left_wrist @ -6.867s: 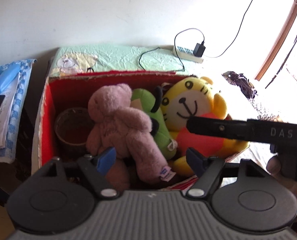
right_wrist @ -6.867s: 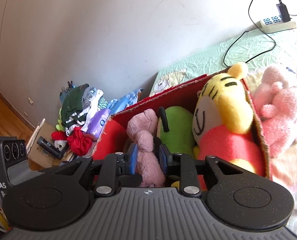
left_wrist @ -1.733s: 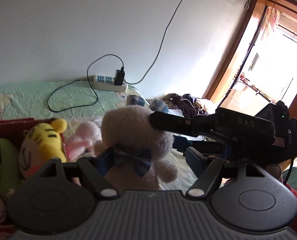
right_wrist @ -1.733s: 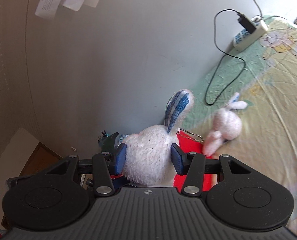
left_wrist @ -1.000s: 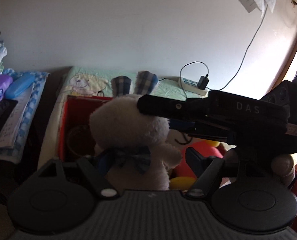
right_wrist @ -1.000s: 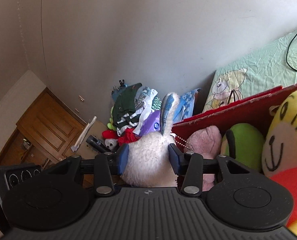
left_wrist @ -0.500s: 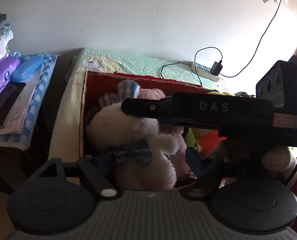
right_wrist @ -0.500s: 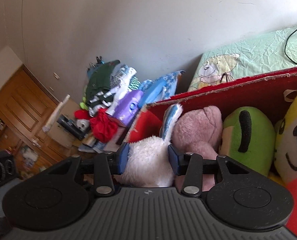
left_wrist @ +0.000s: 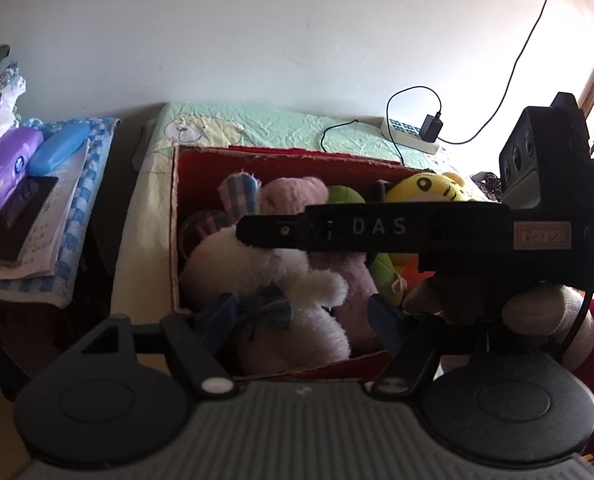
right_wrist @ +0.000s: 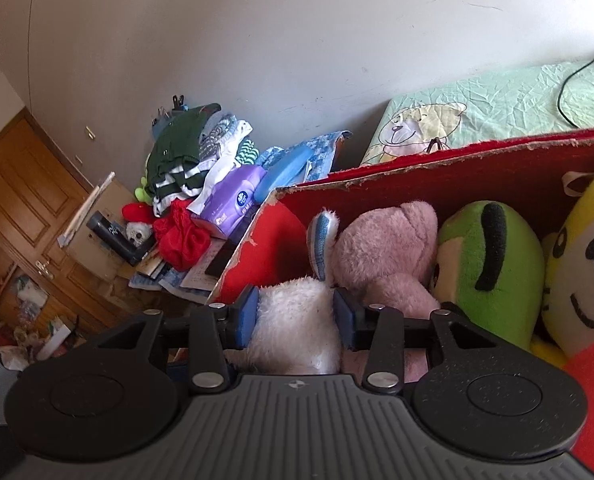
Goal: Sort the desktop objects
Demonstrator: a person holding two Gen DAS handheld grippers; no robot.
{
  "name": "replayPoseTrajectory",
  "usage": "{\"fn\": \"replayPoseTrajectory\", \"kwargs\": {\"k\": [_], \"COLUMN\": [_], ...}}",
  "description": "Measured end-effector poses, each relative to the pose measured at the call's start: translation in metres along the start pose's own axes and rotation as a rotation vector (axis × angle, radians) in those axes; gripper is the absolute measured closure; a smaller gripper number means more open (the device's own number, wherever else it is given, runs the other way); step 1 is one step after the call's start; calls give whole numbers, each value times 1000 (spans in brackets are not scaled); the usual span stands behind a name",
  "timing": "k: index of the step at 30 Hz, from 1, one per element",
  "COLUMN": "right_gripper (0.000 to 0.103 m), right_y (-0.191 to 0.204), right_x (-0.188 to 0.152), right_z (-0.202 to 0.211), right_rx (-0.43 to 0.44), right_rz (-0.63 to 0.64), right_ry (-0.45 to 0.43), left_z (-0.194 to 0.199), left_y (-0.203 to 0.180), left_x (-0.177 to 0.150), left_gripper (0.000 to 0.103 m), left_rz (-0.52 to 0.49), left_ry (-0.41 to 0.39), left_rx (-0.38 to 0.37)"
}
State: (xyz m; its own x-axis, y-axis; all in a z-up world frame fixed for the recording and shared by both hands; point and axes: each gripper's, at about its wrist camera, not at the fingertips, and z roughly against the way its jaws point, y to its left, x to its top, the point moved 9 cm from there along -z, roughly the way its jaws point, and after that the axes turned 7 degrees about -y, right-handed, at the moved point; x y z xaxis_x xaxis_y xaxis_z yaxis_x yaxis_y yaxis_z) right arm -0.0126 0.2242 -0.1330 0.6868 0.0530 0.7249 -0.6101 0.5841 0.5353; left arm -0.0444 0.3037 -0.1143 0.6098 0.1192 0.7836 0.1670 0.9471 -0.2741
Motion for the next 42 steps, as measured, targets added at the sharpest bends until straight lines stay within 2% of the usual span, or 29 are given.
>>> {"fn": "replayPoseTrajectory", "kwargs": {"k": [6, 10, 18, 21, 23, 30, 36, 42], "right_gripper": [54, 55, 55, 60, 69, 70, 68, 68], "right_y": [-6, 0, -16, -27, -30, -37, -45, -81], "right_x": [0, -1, 4, 4, 4, 5, 13, 22], "right_z": [12, 34, 87, 103, 110, 128, 155, 189], "right_rx": [23, 38, -11, -27, -20, 42, 144, 124], "right_rz": [-94, -91, -101, -113, -114, -102, -151, -216], "right_ry": [-28, -79, -184, -209, -214, -214, -237, -275], "left_z": [-5, -3, -1, -5, -8, -13, -13, -14], "left_y": [-2, -2, -12, -23, -30, -61, -91, -135], "left_x": [-1, -4, 2, 6, 7, 7, 10, 18], "left_gripper": [29, 29, 28, 26, 26, 26, 25, 22], "left_rz": [-5, -15, -16, -44, -47, -37, -23, -55], "left_ry": [13, 15, 4, -4, -4, -2, -24, -60], "left_rx": [6, 14, 9, 22, 30, 65, 99, 82]}}
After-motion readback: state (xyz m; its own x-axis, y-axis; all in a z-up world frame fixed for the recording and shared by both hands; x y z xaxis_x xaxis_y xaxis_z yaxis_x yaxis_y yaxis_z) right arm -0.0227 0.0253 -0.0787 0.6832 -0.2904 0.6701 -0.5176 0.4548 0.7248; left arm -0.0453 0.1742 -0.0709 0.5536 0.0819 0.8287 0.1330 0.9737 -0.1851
